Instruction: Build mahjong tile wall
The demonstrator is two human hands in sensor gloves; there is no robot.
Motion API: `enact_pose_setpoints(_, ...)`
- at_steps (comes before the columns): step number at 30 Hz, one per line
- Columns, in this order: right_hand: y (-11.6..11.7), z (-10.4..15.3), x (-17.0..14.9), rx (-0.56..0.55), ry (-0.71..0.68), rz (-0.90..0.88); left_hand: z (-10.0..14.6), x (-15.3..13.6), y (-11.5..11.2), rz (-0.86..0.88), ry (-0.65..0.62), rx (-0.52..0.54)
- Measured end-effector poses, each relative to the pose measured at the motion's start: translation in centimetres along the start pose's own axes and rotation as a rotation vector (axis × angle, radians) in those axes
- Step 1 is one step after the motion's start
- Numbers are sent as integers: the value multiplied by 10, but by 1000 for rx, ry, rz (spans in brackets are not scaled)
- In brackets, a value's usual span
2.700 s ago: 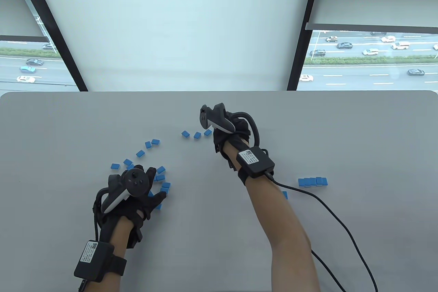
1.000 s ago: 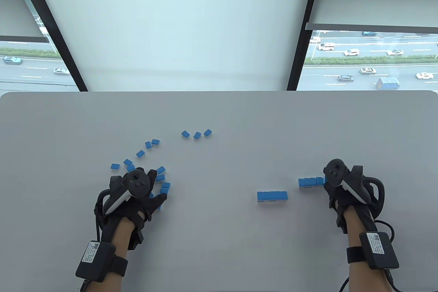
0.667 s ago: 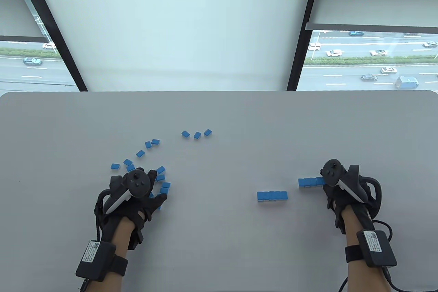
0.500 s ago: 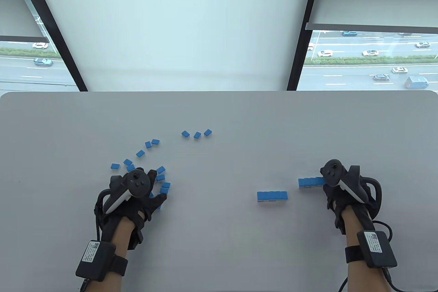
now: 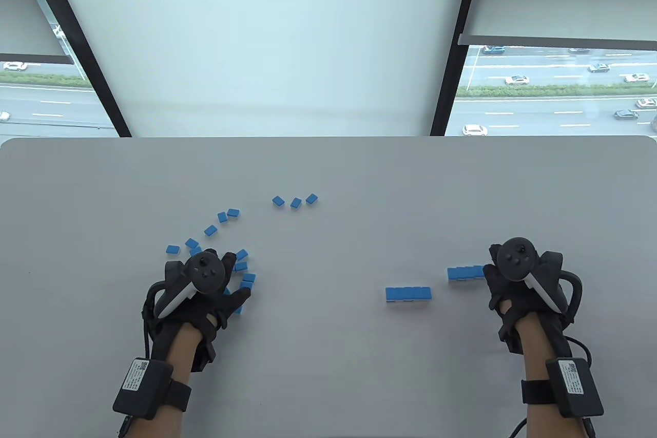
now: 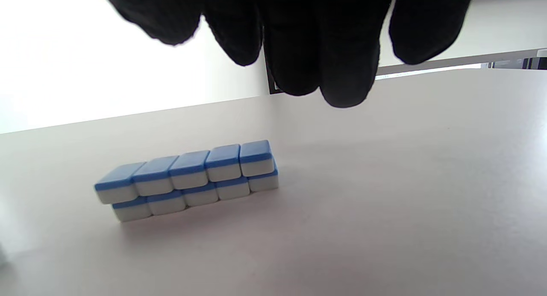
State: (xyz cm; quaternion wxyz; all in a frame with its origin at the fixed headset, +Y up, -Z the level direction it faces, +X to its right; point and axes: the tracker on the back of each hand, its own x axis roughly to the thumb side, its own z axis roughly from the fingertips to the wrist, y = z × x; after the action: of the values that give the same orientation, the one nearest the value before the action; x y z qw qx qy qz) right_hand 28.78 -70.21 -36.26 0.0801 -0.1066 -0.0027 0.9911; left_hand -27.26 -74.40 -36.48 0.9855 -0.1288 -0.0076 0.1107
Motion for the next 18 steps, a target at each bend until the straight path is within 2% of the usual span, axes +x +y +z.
enact_pose_setpoints(8, -7, 28, 12, 24, -14, -40, -2, 2, -2, 2, -7, -1)
enact_pose_setpoints(13, 11, 31, 12, 105, -18, -88, -1, 4, 0, 0, -23, 38)
enact_pose_setpoints(18, 28, 22, 11, 103, 12, -41, 3, 7, 5, 8, -48, 111)
